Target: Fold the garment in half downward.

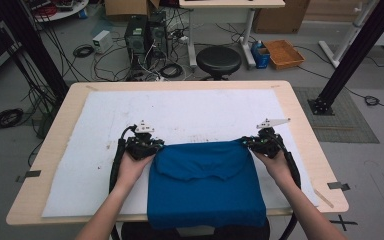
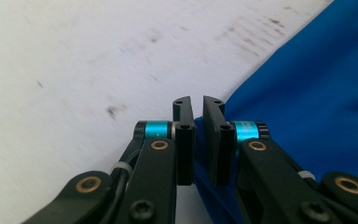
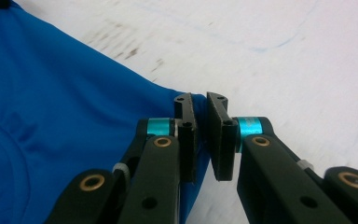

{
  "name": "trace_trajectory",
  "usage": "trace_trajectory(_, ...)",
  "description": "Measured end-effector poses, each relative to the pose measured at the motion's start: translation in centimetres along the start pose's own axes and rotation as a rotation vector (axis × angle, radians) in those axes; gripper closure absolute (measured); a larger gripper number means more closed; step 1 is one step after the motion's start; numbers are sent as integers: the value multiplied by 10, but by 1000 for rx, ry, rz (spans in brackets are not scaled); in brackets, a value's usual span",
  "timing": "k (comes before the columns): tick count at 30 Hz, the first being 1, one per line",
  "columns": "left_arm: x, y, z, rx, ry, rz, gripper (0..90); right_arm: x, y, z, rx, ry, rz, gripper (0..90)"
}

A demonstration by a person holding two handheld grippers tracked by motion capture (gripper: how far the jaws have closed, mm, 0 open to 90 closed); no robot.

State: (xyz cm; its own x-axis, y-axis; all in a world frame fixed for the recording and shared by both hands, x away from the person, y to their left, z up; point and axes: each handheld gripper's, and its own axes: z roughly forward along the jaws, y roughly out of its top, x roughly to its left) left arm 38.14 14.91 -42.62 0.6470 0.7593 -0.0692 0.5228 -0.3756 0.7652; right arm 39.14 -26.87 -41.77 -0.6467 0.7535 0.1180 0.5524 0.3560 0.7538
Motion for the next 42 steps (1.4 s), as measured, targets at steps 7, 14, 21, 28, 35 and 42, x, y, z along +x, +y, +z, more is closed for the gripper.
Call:
trace_trajectory(7, 22, 21, 20, 17, 17, -11, 832, -14, 18, 18, 15, -27, 4, 834)
trace_trajectory(14, 37, 37, 33, 12, 20, -12, 832, -26, 29, 29, 13, -70, 4, 834)
trace_trajectory(21, 38, 40, 42, 41, 34, 12, 828, -31, 26, 36, 25, -86, 11, 834)
trace_trajectory(28, 37, 40, 39, 46, 107, -1, 667, -28, 26, 36, 31, -107, -2, 765)
trace_trajectory(35, 24, 30, 6, -60, 165, -37, 598, -6, 26, 6, -31, -185, -51, 588)
trace_trajectory(42, -1, -3, -13, -16, 126, -92, 622, 15, 1, -9, -33, -147, -26, 591)
